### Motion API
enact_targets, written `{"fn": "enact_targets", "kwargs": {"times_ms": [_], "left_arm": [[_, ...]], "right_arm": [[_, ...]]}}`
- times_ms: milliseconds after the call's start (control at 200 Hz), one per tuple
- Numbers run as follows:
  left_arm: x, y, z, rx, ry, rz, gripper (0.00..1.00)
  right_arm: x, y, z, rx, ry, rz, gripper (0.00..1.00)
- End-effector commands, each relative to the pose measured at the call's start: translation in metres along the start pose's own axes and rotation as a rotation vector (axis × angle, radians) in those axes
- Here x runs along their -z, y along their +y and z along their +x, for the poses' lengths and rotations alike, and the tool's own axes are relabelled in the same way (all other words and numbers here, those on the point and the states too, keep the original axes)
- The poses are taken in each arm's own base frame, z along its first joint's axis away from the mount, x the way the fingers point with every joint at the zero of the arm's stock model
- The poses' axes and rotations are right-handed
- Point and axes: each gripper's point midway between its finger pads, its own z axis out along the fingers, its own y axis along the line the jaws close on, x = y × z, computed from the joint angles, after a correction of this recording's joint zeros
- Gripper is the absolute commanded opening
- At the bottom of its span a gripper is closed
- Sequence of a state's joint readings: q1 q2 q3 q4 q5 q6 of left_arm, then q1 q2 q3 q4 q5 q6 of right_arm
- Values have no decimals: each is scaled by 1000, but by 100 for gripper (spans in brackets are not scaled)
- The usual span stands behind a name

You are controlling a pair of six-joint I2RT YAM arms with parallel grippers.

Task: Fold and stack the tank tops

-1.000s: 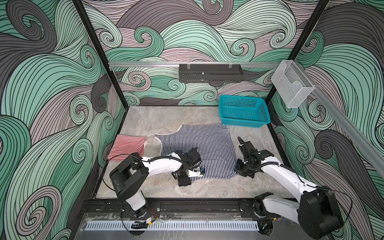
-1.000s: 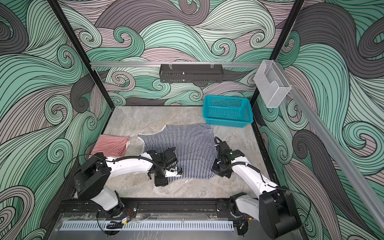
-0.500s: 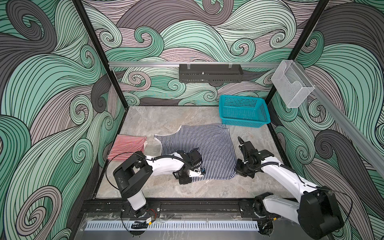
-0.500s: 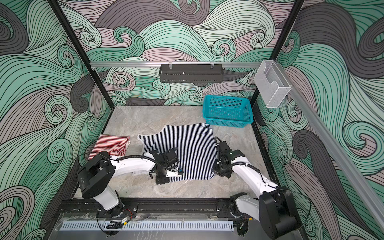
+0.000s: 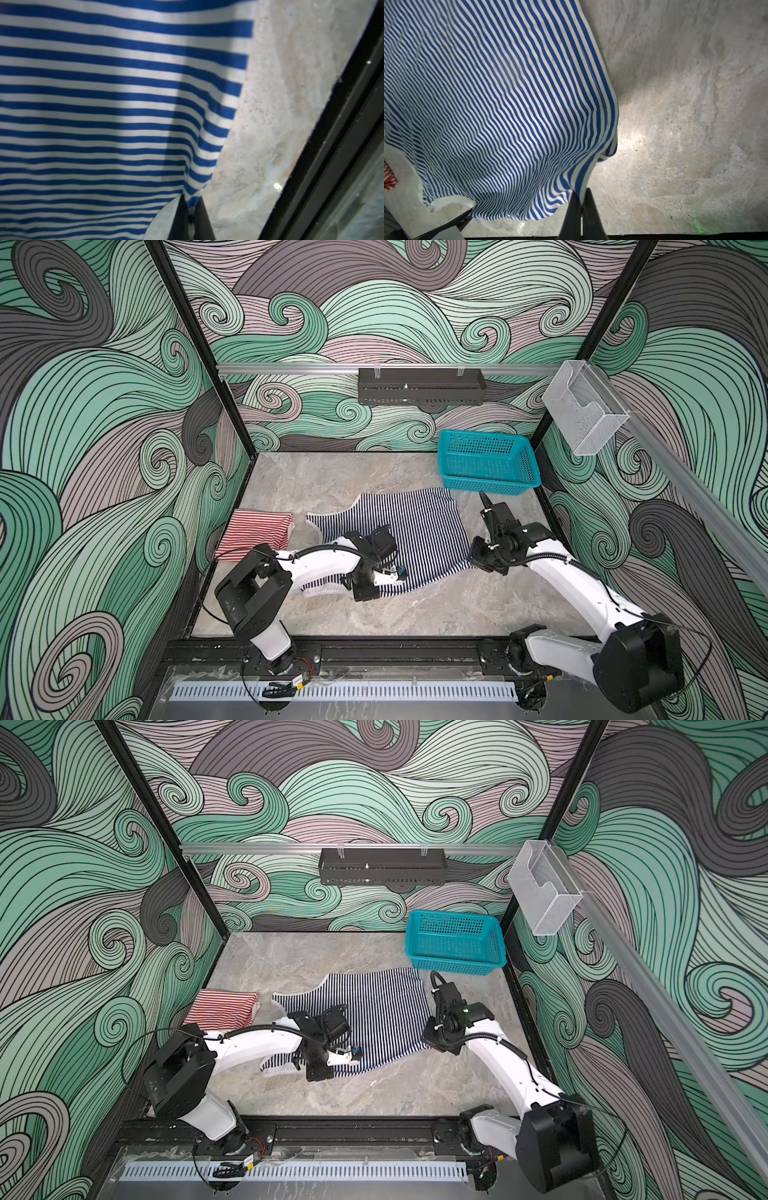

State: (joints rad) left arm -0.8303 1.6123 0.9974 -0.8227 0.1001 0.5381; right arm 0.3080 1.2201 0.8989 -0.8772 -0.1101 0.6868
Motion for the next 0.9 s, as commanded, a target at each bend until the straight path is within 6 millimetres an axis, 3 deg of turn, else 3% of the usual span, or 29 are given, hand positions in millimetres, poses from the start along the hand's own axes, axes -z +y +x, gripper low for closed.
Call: {"fn": "enact_targets", "kwargs": {"times_ms": [0,175,440,526,611,676,791,896], "left_arm": [[28,32,-6,27,-44,-77,0],[39,79,-14,73,-64,-167,0],[14,124,-14,132,-4,-178,2],[12,138,-12,168,6,-237,14],[19,154,-7,233,3,-322,25],[32,164,-2,282,-17,-392,30],[64,166,5,329,-93,-491,42],[74,143,15,314,-117,-448,46]], "right_arm": [[5,7,-21,35,-22,16,0],[-3,14,-51,62,-21,38,0],[-45,14,-84,68,26,56,0],[-57,17,-95,69,22,42,18],[-57,19,-102,72,-2,43,30],[-50,22,-102,75,-27,31,32],[-35,27,-91,100,-68,28,33],[-36,35,-72,124,-49,15,32]]}}
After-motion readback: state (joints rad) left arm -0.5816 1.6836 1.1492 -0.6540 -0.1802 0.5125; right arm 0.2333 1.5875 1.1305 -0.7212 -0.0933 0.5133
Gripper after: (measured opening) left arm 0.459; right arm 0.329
